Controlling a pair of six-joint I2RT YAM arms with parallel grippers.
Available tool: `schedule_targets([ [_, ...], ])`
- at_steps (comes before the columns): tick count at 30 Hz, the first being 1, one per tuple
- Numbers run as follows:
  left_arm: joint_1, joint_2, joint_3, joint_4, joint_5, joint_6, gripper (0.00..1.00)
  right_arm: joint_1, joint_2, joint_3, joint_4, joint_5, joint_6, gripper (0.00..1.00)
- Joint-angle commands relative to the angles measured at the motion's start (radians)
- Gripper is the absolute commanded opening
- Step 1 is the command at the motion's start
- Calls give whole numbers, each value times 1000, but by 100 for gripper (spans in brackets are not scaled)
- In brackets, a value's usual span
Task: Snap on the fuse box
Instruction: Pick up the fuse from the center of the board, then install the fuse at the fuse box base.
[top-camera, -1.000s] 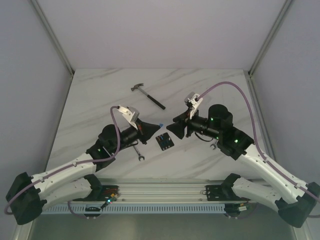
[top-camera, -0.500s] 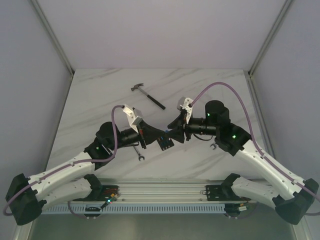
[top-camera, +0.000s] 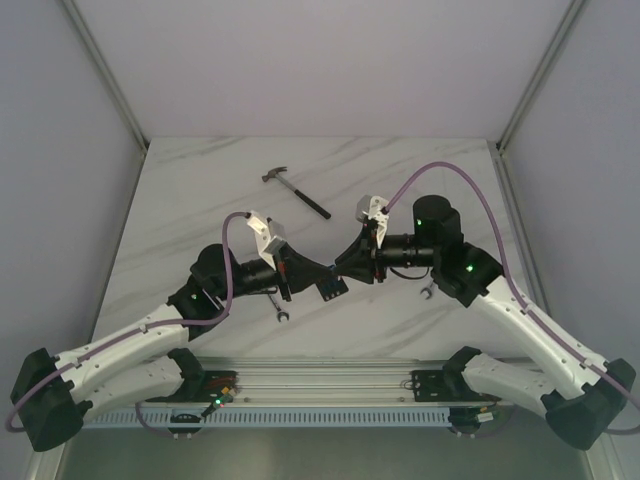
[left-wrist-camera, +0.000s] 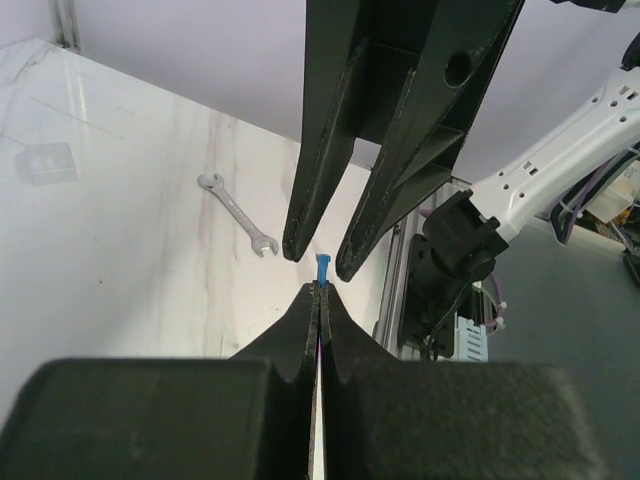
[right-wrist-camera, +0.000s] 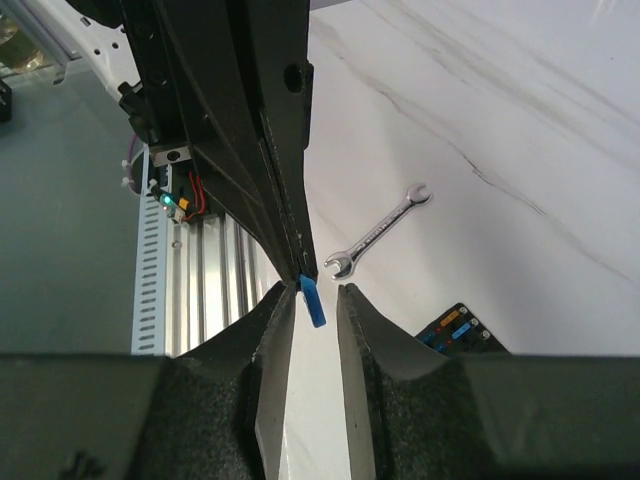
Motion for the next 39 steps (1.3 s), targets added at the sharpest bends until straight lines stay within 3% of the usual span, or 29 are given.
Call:
schedule_targets([
  [1, 2, -16, 11, 34, 28, 6, 1, -7, 11, 35, -8, -63, -25, 29],
  [6, 3, -13, 11, 40, 34, 4, 0, -11, 18, 34, -10, -82, -32, 24],
  [12, 2, 3, 10, 42, 17, -2, 1, -12, 22, 31, -9, -96, -39, 1],
  [14, 3, 8, 7, 29, -10, -4, 2, -12, 20, 28, -12, -78, -39, 0],
  [17, 2, 10, -2, 3, -89, -20, 13, -12, 20, 28, -24, -21, -32, 0],
  [19, 3, 6, -17, -18, -186, -42, 26, -12, 25, 28, -32, 46, -16, 0],
  [23, 4, 8, -40, -86, -381, -107, 42, -12, 58, 30, -51, 204, 38, 0],
  [27, 5, 42, -62, -166, -561, -193, 49, 0, 98, 22, -52, 339, 106, 0],
  [30, 7, 69, -98, -171, -610, -273, 57, 17, 130, 15, -56, 459, 155, 0],
  [39, 21, 216, -113, -158, -635, -417, 68, 84, 262, 8, -86, 749, 254, 0],
])
